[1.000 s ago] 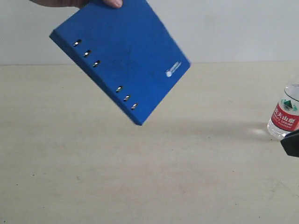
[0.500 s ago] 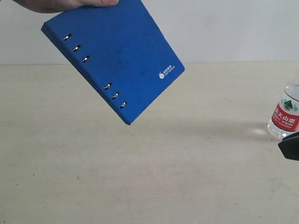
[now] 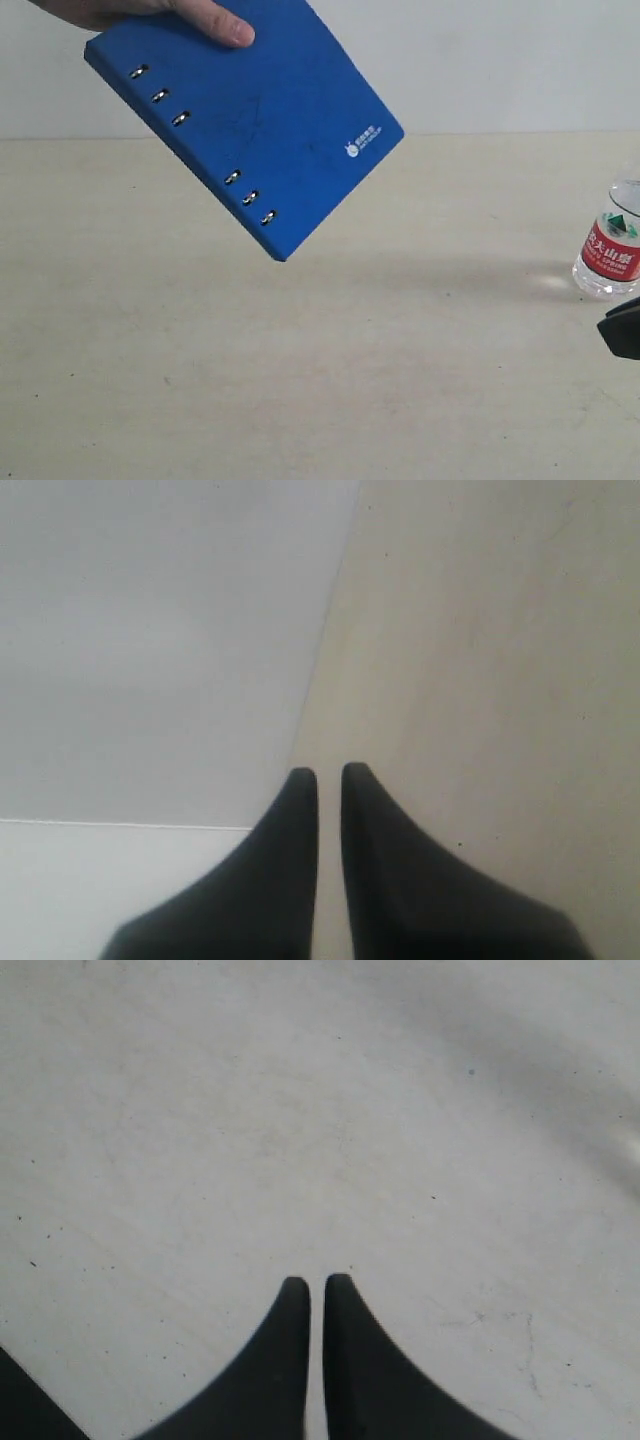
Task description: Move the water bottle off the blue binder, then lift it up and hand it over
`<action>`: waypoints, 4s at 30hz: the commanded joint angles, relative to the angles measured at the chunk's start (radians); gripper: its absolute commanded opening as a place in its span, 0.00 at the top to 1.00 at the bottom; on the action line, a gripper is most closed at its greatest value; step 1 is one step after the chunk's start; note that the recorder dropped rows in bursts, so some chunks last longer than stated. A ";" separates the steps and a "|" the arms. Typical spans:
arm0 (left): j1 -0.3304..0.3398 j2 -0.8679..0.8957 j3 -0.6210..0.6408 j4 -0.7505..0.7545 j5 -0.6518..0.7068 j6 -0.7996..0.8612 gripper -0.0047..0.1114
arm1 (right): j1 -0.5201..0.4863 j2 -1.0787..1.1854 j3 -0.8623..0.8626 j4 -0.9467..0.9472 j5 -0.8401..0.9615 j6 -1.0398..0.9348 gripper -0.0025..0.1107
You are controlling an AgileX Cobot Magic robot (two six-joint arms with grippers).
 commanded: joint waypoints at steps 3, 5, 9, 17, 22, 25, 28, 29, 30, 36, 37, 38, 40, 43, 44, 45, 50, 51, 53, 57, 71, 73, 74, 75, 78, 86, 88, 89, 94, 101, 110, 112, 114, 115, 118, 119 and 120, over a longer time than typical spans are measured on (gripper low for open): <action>0.004 -0.002 -0.001 0.008 -0.010 0.000 0.91 | 0.000 -0.005 0.002 0.006 0.001 -0.009 0.98; 0.004 -0.002 -0.001 0.008 -0.010 0.000 0.91 | 0.000 -0.005 0.002 0.006 0.001 -0.009 0.98; 0.004 0.013 -0.008 -0.109 0.158 -0.360 0.91 | 0.000 -0.005 0.002 0.006 0.003 -0.009 0.98; 0.004 0.009 -0.001 -0.297 -0.010 -1.047 0.91 | 0.000 -0.005 0.002 0.006 0.001 -0.009 0.98; 0.004 0.009 -0.001 -0.286 -0.017 -1.139 0.91 | 0.000 -0.005 0.002 0.006 -0.069 -0.011 0.98; 0.004 0.009 -0.001 -0.186 -0.029 -1.139 0.91 | 0.000 -0.005 0.002 0.006 -0.231 -0.011 0.98; 0.004 0.009 -0.001 -0.031 -0.036 -1.139 0.91 | 0.000 -0.005 0.002 0.008 -0.499 0.009 0.98; 0.004 0.009 -0.001 -0.003 -0.036 -1.139 0.91 | 0.000 -0.005 0.002 0.008 -0.589 0.034 0.98; 0.004 0.009 -0.001 0.002 -0.036 -1.139 0.91 | 0.000 -0.005 0.002 0.010 -0.697 0.078 0.98; 0.004 0.009 -0.001 0.002 -0.036 -1.137 0.91 | 0.000 -0.005 0.002 0.010 -0.975 0.208 0.98; 0.004 0.009 -0.001 0.002 -0.036 -1.137 0.91 | 0.000 -0.005 0.002 0.010 -0.964 0.208 0.98; 0.004 0.009 -0.001 0.002 -0.036 -1.137 0.91 | 0.000 -0.005 0.002 0.010 -0.960 0.208 0.98; 0.004 0.009 -0.001 0.002 -0.036 -1.137 0.91 | 0.000 -0.005 0.002 0.010 -0.958 0.208 0.98; 0.004 0.009 -0.001 0.002 -0.036 -1.137 0.91 | 0.000 -0.003 0.002 0.010 -0.954 0.208 0.98; 0.004 0.009 -0.001 0.002 -0.036 -1.137 0.91 | 0.000 -0.003 0.002 0.010 -0.951 0.208 0.98; 0.004 0.009 -0.001 0.002 -0.036 -1.137 0.91 | 0.000 -0.003 0.002 0.010 -0.948 0.208 0.98; 0.004 0.009 -0.001 0.002 -0.036 -1.137 0.91 | 0.000 -0.014 0.002 -0.005 -0.951 0.167 0.98; 0.004 0.009 -0.001 0.002 -0.036 -1.137 0.91 | -0.009 -0.050 0.002 -0.028 -0.905 0.121 0.98; 0.004 0.009 -0.001 0.002 -0.036 -1.137 0.91 | -0.075 -0.184 0.010 -0.109 -0.642 0.034 0.98; 0.004 0.009 -0.001 0.002 -0.036 -1.137 0.91 | -0.130 -0.494 0.203 -0.226 -0.635 0.142 0.98; 0.004 0.009 -0.001 0.002 -0.036 -1.137 0.91 | -0.130 -0.790 0.677 -0.251 -0.639 0.513 0.98; 0.004 0.009 -0.001 0.002 -0.036 -1.137 0.91 | -0.130 -0.790 0.677 -0.317 -0.640 0.566 0.98; 0.004 0.009 -0.001 0.002 -0.036 -1.137 0.91 | -0.130 -0.790 0.677 -0.376 -0.640 0.627 0.98; 0.004 0.009 -0.001 0.002 -0.036 -1.137 0.91 | -0.130 -0.790 0.677 -0.432 -0.640 0.695 0.98; 0.004 0.009 -0.001 0.002 -0.036 -1.137 0.91 | -0.128 -0.790 0.677 -0.485 -0.640 0.774 0.98; 0.004 0.009 -0.001 0.002 -0.038 -1.137 0.91 | -0.128 -0.790 0.677 -0.485 -0.640 0.694 0.98; 0.004 0.009 -0.001 0.002 -0.038 -1.137 0.91 | -0.128 -0.790 0.677 -0.485 -0.642 0.694 0.98; 0.004 0.009 -0.001 0.002 -0.038 -1.137 0.91 | -0.128 -0.790 0.677 -0.485 -0.642 0.694 0.98; 0.004 0.009 -0.001 0.002 -0.038 -1.137 0.91 | -0.128 -0.790 0.677 -0.462 -0.640 0.705 0.98; 0.004 0.009 -0.001 0.002 -0.038 -1.137 0.91 | -0.128 -0.790 0.677 -0.447 -0.631 0.722 0.98; 0.004 0.009 -0.001 0.002 -0.038 -1.137 0.91 | -0.128 -0.790 0.677 -0.447 -0.639 0.724 0.98; 0.004 0.009 -0.001 0.002 -0.038 -1.137 0.91 | -0.128 -0.790 0.677 -0.447 -0.641 0.724 0.98; 0.004 0.009 -0.001 0.002 -0.038 -1.137 0.91 | -0.128 -0.790 0.677 -0.447 -0.641 0.724 0.98; 0.004 0.009 -0.001 0.002 -0.038 -1.137 0.91 | -0.128 -0.790 0.677 -0.447 -0.641 0.724 0.98; 0.067 0.004 -0.001 0.032 -0.019 -1.274 0.91 | -0.128 -0.790 0.677 -0.447 -0.641 0.724 0.98; 0.107 -0.003 -0.001 0.024 -0.015 -1.321 0.91 | -0.128 -0.790 0.677 -0.440 -0.641 0.724 0.98; 0.146 -0.003 -0.001 0.006 -0.015 -1.326 0.91 | -0.128 -0.790 0.677 -0.436 -0.641 0.724 0.98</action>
